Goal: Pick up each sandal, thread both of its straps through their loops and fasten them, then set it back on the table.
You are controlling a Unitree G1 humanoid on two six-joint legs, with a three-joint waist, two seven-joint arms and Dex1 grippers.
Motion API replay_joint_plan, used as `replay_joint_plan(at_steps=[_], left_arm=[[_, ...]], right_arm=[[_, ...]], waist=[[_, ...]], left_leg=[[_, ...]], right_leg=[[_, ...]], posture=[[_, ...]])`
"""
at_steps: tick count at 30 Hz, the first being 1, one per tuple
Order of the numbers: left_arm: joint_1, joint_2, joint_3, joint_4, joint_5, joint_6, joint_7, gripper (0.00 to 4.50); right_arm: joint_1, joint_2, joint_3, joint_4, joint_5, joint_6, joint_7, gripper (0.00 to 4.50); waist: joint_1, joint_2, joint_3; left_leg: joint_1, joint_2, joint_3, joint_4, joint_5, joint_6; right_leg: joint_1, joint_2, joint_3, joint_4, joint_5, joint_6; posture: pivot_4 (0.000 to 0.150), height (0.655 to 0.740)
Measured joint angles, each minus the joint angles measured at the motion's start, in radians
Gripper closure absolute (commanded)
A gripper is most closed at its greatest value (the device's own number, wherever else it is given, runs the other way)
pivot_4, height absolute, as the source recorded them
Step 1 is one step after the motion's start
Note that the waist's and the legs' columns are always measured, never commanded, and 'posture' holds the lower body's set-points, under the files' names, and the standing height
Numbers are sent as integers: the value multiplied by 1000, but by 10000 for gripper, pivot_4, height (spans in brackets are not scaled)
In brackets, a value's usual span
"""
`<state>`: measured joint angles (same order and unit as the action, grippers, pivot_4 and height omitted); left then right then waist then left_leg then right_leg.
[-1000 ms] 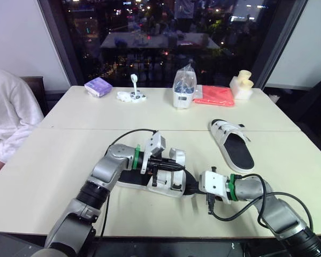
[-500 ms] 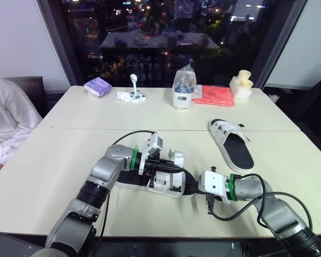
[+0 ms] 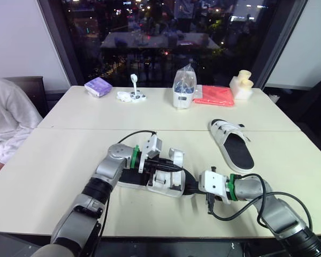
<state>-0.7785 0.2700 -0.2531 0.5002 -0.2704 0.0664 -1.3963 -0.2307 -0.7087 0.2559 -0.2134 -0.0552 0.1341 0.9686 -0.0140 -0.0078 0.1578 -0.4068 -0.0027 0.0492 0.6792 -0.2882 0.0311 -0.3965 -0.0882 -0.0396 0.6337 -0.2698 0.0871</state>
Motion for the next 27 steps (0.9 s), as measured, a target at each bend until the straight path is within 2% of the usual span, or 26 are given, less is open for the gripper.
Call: replay_joint_plan(at_steps=[12, 27], left_arm=[[-4, 2, 12, 23, -1, -87, -99, 44416], [-2, 5, 12, 46, 22, -280, -138, 44416]], right_arm=[[0, 1, 0, -2, 0, 0, 1, 45000], [0, 3, 1, -3, 0, 0, 1, 45000]], waist=[[-1, 0, 0], [-3, 0, 0]], left_leg=[[0, 0, 0, -1, 0, 0], [0, 0, 0, -1, 0, 0]], right_leg=[[-1, 0, 0, -1, 0, 0], [-1, 0, 0, -1, 0, 0]], posture=[[1500, 7400], [1500, 7400]])
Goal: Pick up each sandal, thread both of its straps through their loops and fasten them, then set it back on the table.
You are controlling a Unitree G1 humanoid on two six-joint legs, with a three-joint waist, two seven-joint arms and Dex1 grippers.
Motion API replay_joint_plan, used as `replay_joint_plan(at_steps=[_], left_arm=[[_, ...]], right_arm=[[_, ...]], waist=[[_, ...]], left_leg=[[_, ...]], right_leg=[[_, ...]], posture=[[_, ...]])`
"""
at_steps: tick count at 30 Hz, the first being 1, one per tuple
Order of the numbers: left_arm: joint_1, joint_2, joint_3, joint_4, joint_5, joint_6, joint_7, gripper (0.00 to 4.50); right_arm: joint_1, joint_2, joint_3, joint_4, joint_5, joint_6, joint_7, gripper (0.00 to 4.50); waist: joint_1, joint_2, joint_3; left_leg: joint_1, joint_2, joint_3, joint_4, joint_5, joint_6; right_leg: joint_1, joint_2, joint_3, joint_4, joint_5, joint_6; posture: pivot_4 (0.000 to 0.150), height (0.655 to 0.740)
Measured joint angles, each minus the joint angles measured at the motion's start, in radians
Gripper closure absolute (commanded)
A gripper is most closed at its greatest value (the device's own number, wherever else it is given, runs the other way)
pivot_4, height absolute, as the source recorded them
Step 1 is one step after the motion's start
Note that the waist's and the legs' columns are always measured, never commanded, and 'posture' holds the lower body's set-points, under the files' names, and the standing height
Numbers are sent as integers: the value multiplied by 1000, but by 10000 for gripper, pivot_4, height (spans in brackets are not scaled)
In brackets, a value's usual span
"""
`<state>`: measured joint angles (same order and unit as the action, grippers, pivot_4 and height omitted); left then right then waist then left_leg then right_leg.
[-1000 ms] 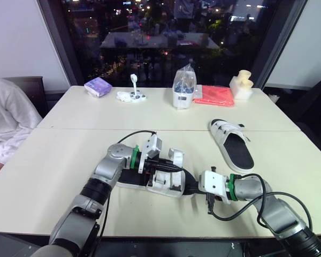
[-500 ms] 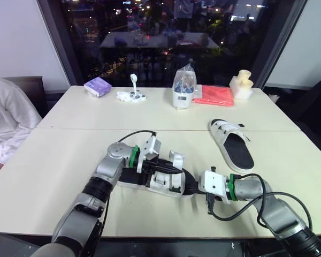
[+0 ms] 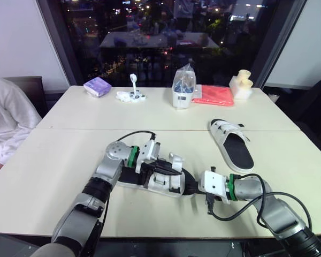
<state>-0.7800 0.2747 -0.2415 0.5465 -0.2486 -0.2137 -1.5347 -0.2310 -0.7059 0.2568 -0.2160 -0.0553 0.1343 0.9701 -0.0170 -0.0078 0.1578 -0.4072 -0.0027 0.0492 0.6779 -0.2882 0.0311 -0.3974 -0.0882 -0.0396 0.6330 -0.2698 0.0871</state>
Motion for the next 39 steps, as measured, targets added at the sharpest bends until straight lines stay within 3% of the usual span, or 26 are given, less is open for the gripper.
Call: replay_joint_plan(at_steps=[13, 21, 34, 37, 39], left_arm=[[19, 30, -48, 3, -4, -212, -59, 44416], [-21, 37, -69, 61, -24, -234, -66, 44416], [24, 106, -199, -6, -54, -359, -66, 44416], [24, 105, -199, 17, -28, -391, -66, 36056], [25, 105, -198, 30, -11, -400, -64, 26142]], right_arm=[[0, 0, 2, -3, 0, 0, 0, 45000], [-2, 0, 3, -4, 0, 0, 0, 45000], [1, 0, 4, -13, 0, 9, -1, 45000], [0, 0, 5, -13, -1, 10, -2, 45000], [0, 0, 5, -13, -1, 10, -2, 45000]], waist=[[-1, 0, 0], [-2, 0, 0], [-2, 0, 0], [-2, 0, 0], [-2, 0, 0]], left_leg=[[0, 0, 0, -1, 0, 0], [0, 0, 0, -2, 0, 0], [0, 0, 0, -3, 0, 0], [0, 0, 0, -4, 0, 0], [0, 0, 0, -4, 0, 0]], right_leg=[[0, 0, 0, -1, 0, 0], [-1, 0, 0, -1, 0, 0], [-1, 0, 0, -2, 0, 0], [-1, 0, 0, -2, 0, 0], [-1, 0, 0, -2, 0, 0]], posture=[[1500, 7400], [1500, 7400], [1500, 7400], [1500, 7400], [1500, 7400]])
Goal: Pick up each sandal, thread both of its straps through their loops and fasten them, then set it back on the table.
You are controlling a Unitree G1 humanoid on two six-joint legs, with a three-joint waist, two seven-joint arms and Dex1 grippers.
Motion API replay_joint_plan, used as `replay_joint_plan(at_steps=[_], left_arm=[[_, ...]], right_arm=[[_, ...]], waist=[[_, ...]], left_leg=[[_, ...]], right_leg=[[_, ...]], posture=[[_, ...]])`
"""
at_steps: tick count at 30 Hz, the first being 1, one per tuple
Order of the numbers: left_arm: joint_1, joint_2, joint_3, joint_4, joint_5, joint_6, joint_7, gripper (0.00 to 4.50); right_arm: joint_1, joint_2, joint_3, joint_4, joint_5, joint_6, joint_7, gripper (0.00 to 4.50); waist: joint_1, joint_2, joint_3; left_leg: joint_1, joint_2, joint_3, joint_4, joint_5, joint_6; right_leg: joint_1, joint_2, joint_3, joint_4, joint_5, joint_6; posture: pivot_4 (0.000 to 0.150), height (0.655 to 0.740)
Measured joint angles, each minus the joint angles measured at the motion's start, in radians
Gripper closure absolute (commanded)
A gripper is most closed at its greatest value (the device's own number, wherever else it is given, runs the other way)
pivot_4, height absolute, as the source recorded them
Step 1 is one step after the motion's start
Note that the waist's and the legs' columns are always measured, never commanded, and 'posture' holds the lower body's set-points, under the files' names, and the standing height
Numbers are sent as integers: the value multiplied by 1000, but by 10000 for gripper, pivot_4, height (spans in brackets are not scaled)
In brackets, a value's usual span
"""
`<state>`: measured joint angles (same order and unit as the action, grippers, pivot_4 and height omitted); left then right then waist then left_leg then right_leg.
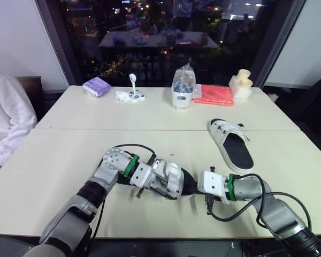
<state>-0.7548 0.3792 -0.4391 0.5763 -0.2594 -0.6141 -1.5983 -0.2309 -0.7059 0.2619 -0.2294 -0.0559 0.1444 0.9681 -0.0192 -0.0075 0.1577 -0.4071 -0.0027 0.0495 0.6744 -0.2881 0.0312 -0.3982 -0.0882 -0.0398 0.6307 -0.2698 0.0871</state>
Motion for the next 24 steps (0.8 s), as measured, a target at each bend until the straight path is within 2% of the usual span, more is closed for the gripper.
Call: replay_joint_plan(at_steps=[4, 5, 9, 13, 15, 20, 24], left_arm=[[14, 6, 14, 8, 12, 53, 10, 5032], [15, 7, 16, 8, 12, 59, 10, 1390], [44, 45, 47, -98, -39, 249, 6, 321], [56, 87, 104, -257, -143, 569, 32, 321], [56, 90, 118, -298, -166, 669, 54, 321], [64, 94, 119, -354, -167, 846, 88, 321], [76, 95, 117, -366, -155, 916, 109, 321]], right_arm=[[0, 0, 0, 0, 0, 1, 0, 45000], [0, 0, 0, 0, 0, 1, 0, 45000], [-1, 1, 1, 0, 0, 1, 0, 45000], [-2, 1, 0, 4, 0, 1, 0, 45000], [-2, 3, 0, 9, 0, 0, 0, 45000], [-6, 9, 1, 18, 0, -3, 1, 45000], [-6, 9, 0, 18, -1, -3, 1, 45000]], waist=[[0, 0, 0], [0, 0, 0], [-1, 0, 0], [-1, 0, 0], [-1, 0, 0], [-2, 0, 0], [-2, 0, 0]], left_leg=[[0, 0, 0, 0, 0, 0], [0, 0, 0, 0, 0, 0], [0, 0, 0, 0, 0, 0], [0, 0, 0, 0, 0, 0], [0, 0, 0, 1, 0, 0], [0, 0, 0, 1, 0, 0], [0, 0, 0, 1, 0, 0]], right_leg=[[0, 0, 0, 0, 0, 0], [0, 0, 0, 0, 0, 0], [0, 0, 0, 0, 0, 0], [1, 0, 0, 0, 0, 0], [1, 0, 0, 0, 0, 0], [1, 1, 0, 1, 0, 0], [1, 0, 0, 1, 0, 0]], posture=[[1500, 7400], [1500, 7400], [1500, 7400], [1500, 7400], [1500, 7400], [1500, 7400], [1500, 7400]])
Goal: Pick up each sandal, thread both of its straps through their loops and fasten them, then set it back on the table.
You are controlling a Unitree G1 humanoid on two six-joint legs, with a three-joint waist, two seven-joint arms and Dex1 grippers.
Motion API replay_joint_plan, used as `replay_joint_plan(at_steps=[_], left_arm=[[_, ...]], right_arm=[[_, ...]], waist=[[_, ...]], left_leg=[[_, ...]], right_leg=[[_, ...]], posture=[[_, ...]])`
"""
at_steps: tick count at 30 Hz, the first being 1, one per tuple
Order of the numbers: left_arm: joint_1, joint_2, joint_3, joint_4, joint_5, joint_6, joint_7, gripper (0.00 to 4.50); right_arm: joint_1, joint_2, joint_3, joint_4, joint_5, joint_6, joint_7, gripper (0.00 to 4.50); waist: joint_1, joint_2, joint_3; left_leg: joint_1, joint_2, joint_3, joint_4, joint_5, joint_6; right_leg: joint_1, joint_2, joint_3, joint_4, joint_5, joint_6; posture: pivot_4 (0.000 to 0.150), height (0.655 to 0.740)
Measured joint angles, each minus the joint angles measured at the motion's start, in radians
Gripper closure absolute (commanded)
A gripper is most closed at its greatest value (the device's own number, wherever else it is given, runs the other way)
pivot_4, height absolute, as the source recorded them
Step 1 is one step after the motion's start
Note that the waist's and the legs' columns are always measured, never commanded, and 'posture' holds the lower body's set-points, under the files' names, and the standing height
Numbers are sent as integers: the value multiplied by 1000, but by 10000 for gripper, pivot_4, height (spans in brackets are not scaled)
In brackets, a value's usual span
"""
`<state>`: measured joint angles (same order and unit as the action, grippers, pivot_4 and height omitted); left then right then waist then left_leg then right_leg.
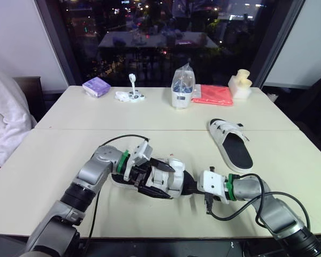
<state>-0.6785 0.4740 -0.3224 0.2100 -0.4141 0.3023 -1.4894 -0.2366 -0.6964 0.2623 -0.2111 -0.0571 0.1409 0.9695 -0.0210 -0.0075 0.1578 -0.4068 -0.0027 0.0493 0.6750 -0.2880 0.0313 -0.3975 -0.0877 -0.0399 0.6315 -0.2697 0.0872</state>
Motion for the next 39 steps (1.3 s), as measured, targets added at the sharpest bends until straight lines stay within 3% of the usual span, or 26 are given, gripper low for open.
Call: replay_joint_plan(at_steps=[14, 24, 39], left_arm=[[138, 168, 18, -206, -47, 132, -92, 321], [213, 126, -20, -210, 62, 78, 22, 321], [293, 49, -20, -267, 79, 89, 176, 321]], right_arm=[[5, 0, 0, -2, -2, -2, -5, 45000], [2, 1, 3, -1, -6, -6, -3, 45000], [3, 1, 1, -3, -7, -6, 0, 45000]], waist=[[0, 0, 0], [0, 0, 0], [2, 2, -1]], left_leg=[[0, 0, 0, -1, 0, -1], [0, 0, 0, -3, 0, -1], [1, 0, 0, -3, 0, -1]], right_leg=[[0, -1, 0, 0, -2, -3], [-1, -1, 0, 0, -2, -4], [-1, -1, 0, -1, -1, -4]], posture=[[1500, 7400], [1500, 7400], [1500, 7400]])
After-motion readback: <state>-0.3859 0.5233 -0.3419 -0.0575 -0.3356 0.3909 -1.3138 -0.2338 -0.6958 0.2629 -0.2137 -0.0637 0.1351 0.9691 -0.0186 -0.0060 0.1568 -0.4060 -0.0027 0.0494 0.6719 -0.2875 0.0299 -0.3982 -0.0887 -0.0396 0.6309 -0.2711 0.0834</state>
